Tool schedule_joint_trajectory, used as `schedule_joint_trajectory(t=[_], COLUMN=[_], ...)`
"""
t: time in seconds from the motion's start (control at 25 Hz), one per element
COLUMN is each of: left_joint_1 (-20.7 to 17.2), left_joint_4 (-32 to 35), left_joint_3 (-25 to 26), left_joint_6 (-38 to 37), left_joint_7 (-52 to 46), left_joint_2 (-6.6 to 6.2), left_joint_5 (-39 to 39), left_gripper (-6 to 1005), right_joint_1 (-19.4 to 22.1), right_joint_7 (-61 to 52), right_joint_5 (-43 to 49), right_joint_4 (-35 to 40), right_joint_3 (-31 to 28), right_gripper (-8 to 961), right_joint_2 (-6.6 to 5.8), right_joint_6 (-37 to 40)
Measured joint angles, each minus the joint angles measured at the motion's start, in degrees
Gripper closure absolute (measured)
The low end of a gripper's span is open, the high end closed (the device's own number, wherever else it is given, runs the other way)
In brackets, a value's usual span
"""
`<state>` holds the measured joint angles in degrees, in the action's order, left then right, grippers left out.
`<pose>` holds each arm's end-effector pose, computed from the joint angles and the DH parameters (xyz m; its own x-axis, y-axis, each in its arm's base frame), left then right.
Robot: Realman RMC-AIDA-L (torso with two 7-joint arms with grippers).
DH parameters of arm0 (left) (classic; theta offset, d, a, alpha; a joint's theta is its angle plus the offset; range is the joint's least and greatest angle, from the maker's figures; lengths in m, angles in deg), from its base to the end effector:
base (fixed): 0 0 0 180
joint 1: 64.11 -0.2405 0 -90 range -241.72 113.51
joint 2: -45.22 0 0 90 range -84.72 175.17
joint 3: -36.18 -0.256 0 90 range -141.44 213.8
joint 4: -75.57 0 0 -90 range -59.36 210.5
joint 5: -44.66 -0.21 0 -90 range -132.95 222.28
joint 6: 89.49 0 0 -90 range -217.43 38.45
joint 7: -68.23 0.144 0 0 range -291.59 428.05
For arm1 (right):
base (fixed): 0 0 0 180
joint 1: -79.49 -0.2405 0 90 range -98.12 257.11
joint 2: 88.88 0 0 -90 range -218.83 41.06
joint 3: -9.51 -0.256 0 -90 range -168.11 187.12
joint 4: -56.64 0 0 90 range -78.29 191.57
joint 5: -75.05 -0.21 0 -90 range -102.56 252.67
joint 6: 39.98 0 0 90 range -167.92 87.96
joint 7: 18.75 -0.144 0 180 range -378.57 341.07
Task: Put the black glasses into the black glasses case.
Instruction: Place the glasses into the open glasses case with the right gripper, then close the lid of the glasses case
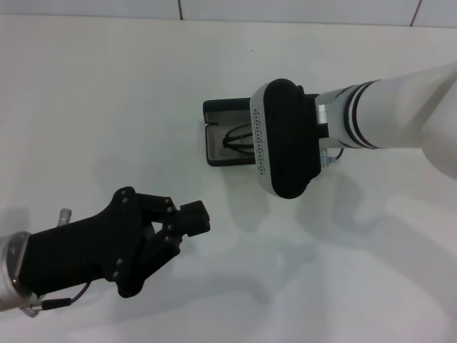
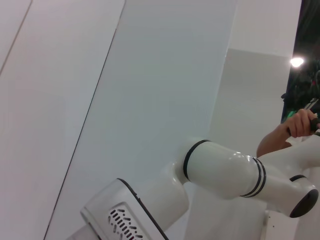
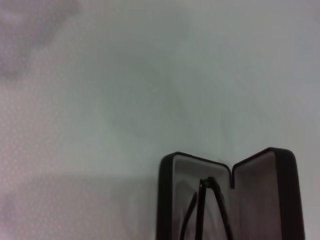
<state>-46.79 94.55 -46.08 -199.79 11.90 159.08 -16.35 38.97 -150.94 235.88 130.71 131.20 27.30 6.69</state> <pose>-0.2594 0.2158 -0.0087 0.4727 0.2195 0.8535 0.2685 -0.9583 0.0977 0.1026 0.3659 -0.1053 0.8013 0.3296 0.4994 0.5441 -0.7486 -0.3789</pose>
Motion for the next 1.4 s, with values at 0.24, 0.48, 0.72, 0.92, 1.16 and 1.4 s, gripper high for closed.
schedule_joint_trajectory(t=[0.24,0.48,0.72,0.92,1.16,1.4], left_joint_1=[0.1,0.1,-0.1,-0.1,-0.2,-0.1], left_joint_4=[0.0,0.0,0.0,0.0,0.0,0.0], left_joint_3=[0.0,0.0,0.0,0.0,0.0,4.5], left_joint_6=[0.0,0.0,0.0,0.0,0.0,-0.1], left_joint_7=[0.0,0.0,0.0,0.0,0.1,-0.1], left_joint_2=[0.04,0.04,0.04,0.04,0.04,-0.13], left_joint_5=[0.2,0.3,0.3,0.3,0.2,-0.1], left_gripper=[946,946,946,946,945,945], right_joint_1=[0.1,0.1,0.1,0.2,1.7,8.8], right_joint_7=[0.0,-0.1,-0.1,-0.1,-0.3,-0.3], right_joint_5=[0.0,0.1,0.1,0.1,-0.7,-8.9], right_joint_4=[-0.4,-0.6,-0.7,-0.7,1.5,12.6], right_joint_3=[0.0,0.2,0.2,0.2,0.9,-3.1], right_gripper=[883,884,883,784,764,765], right_joint_2=[0.0,0.0,0.0,0.0,0.0,0.0], right_joint_6=[-1.1,-1.3,-1.3,-1.5,-0.6,8.8])
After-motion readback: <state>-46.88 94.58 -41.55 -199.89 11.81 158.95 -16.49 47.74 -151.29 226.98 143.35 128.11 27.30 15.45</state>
